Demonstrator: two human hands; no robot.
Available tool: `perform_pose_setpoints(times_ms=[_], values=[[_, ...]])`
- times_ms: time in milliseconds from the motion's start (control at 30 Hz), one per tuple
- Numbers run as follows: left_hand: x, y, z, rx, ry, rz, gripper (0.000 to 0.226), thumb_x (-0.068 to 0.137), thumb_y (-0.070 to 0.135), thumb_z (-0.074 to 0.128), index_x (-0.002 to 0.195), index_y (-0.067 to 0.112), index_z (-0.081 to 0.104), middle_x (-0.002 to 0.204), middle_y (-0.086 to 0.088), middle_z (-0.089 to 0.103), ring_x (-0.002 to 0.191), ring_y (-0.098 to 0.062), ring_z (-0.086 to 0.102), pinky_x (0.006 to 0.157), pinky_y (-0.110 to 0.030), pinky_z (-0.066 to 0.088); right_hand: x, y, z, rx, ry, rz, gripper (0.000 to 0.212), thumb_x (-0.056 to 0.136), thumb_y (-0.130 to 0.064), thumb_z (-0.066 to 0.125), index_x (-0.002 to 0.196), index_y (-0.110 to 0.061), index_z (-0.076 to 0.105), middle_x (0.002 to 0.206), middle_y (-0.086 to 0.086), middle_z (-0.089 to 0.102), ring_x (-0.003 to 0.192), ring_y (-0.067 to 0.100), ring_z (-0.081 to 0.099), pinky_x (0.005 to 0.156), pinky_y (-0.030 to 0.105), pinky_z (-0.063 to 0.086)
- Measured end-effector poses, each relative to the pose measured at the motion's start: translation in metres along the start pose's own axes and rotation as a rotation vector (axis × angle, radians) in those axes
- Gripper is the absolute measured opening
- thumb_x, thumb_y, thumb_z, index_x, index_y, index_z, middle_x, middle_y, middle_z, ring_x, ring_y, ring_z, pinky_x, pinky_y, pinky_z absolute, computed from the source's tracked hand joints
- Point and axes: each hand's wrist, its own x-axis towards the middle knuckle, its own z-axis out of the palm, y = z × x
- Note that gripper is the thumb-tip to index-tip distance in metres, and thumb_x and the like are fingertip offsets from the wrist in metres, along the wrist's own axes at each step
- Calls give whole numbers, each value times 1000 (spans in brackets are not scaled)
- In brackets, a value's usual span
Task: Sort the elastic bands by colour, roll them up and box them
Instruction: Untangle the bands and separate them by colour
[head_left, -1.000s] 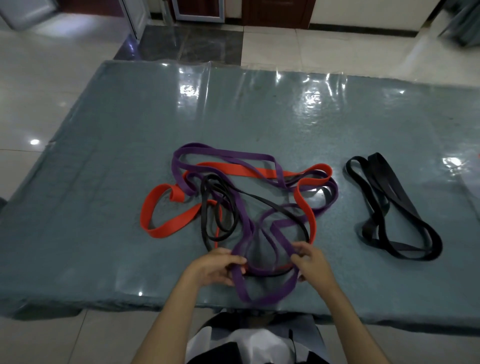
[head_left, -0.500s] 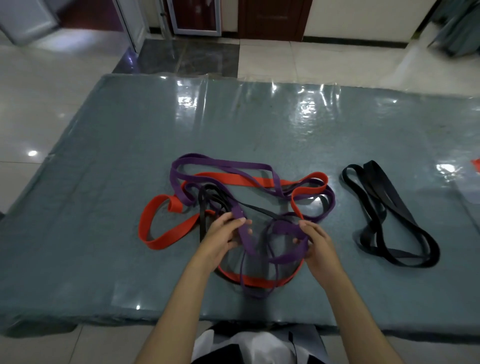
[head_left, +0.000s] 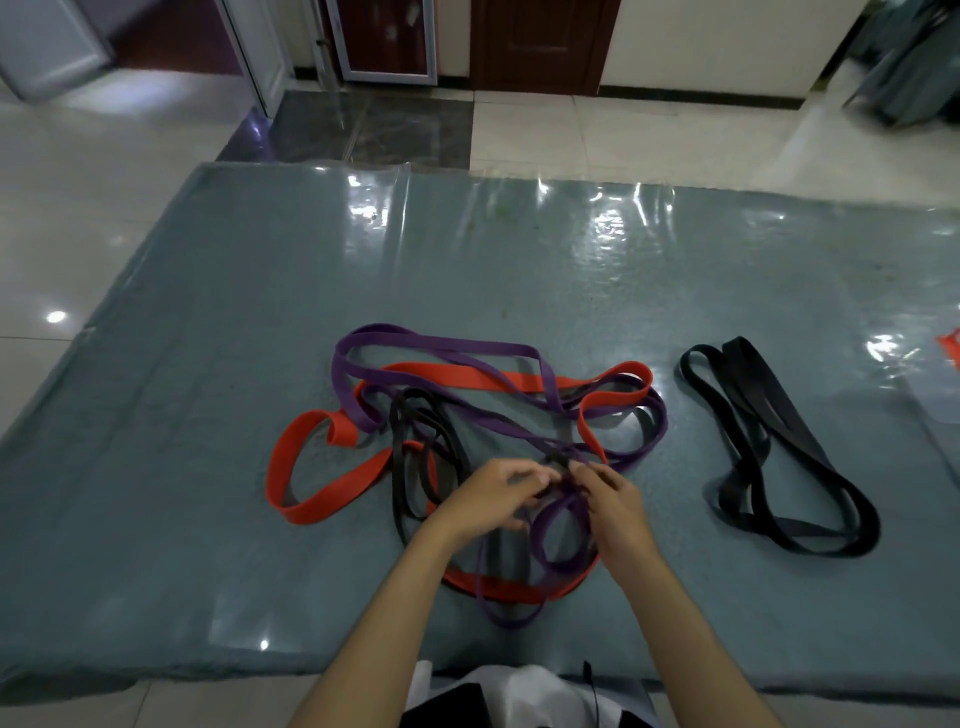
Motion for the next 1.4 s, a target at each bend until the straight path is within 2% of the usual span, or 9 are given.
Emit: perform_pose_setpoints(times_ms=[100, 267, 467, 633, 767, 900, 1000, 1233, 1400], values=[[8, -5, -14, -7, 188, -17, 35, 102, 13, 61, 135, 25, 57, 135, 0, 61, 96, -21, 75, 89, -46, 62, 7, -13, -4, 33, 74, -8, 19, 97, -16, 73, 113, -4, 76, 106, 22, 79, 99, 36, 75, 94, 47, 61], [19, -13, -12, -1, 133, 103, 111, 85, -9, 79, 165, 34, 16, 157, 8, 25, 111, -31, 73, 90, -37, 62, 0, -38, 10, 61, -157, -3, 23, 91, -20, 80, 110, -8, 79, 102, 23, 78, 91, 33, 75, 94, 49, 60], [40, -13, -10, -213, 180, 353, 43, 104, 8, 60, 142, 29, 60, 144, -16, 47, 77, -18, 67, 54, -27, 56, -7, -70, 34, -1, -521, -47, 30, 89, -14, 81, 116, -4, 76, 96, 28, 64, 86, 38, 67, 77, 37, 65], [50, -6, -27, 220, 510, 467, 31, 84, 34, 72, 114, 37, 68, 134, 4, 53, 99, -20, 68, 88, -38, 61, 6, -81, 29, 141, -638, 2, 39, 85, -19, 78, 119, -1, 75, 102, 25, 73, 83, 28, 73, 71, 36, 62], [51, 18, -48, 71, 580, 409, 21, 93, 4, 64, 103, 8, 82, 107, -4, 79, 101, -16, 72, 95, -41, 55, 31, -82, 23, 104, -511, -24, 31, 101, -24, 64, 124, -4, 73, 115, 23, 74, 93, 35, 76, 77, 42, 65], [38, 60, -81, 245, 609, 569, 32, 92, -3, 64, 115, 13, 79, 109, 10, 79, 104, 1, 73, 94, -19, 54, 56, -69, 18, -209, -311, -83, 25, 108, -3, 51, 127, -2, 66, 121, 28, 71, 90, 28, 78, 79, 36, 66], [28, 90, -98, 336, 505, 659, 30, 90, 4, 70, 113, 22, 80, 108, 15, 80, 103, -1, 74, 93, -22, 56, 67, -56, 20, -519, -242, -217, 31, 104, 2, 57, 132, -7, 65, 118, 25, 70, 97, 29, 74, 86, 39, 61], [17, 97, -111, 273, 468, 681, 29, 91, 4, 72, 105, 28, 80, 101, 18, 79, 97, -6, 76, 84, -22, 59, 80, -44, 28, -1056, -3, -434, 33, 91, -53, 74, 116, -32, 73, 111, -4, 52, 92, 14, 62, 82, 41, 60], [10, 85, -109, 198, 488, 636, 21, 94, 6, 76, 105, 24, 81, 102, 11, 80, 99, -11, 76, 87, -24, 58, 77, -37, 17, -1195, 10, -493, 47, 87, -60, 72, 125, -32, 69, 122, -3, 49, 112, 22, 56, 87, 42, 59]])
